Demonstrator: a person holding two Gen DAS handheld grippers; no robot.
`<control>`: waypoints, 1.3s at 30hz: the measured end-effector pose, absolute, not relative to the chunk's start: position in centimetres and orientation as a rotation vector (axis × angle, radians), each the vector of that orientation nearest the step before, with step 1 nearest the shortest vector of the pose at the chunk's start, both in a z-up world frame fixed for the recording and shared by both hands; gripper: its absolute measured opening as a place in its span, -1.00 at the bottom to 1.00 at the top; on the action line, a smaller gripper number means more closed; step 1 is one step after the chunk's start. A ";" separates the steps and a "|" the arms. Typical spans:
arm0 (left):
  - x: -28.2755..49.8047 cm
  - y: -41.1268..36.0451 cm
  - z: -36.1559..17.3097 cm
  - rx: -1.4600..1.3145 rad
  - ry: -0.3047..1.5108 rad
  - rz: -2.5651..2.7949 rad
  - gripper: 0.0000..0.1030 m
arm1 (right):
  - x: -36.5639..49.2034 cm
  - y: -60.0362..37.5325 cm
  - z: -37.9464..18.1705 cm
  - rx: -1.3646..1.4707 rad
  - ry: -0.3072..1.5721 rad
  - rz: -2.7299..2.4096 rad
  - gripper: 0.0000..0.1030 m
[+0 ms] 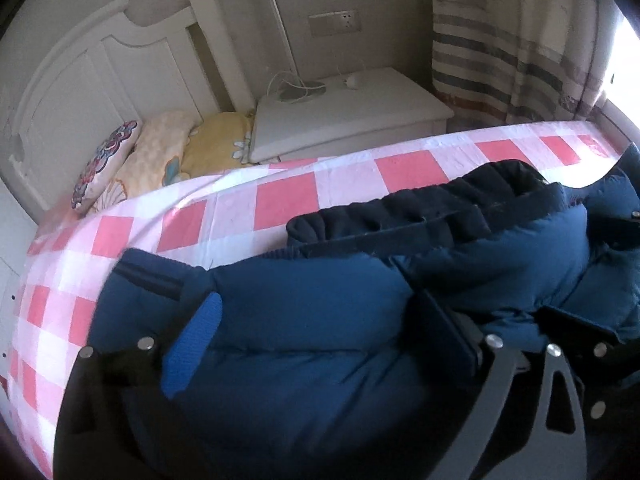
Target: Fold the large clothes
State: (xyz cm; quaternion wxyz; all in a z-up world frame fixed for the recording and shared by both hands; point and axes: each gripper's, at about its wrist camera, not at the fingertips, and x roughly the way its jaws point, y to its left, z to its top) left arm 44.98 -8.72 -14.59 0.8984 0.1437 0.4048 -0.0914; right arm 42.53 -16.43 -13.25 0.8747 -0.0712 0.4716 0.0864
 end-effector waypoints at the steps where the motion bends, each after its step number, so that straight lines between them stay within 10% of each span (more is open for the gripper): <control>1: 45.1 -8.6 -14.7 0.291 0.837 -0.189 0.94 | 42.6 -16.6 -13.3 -0.141 0.985 0.182 0.60; 39: 37.9 3.0 -13.6 0.263 0.783 -0.028 0.96 | 25.6 -19.8 -11.9 -0.032 0.841 0.085 0.91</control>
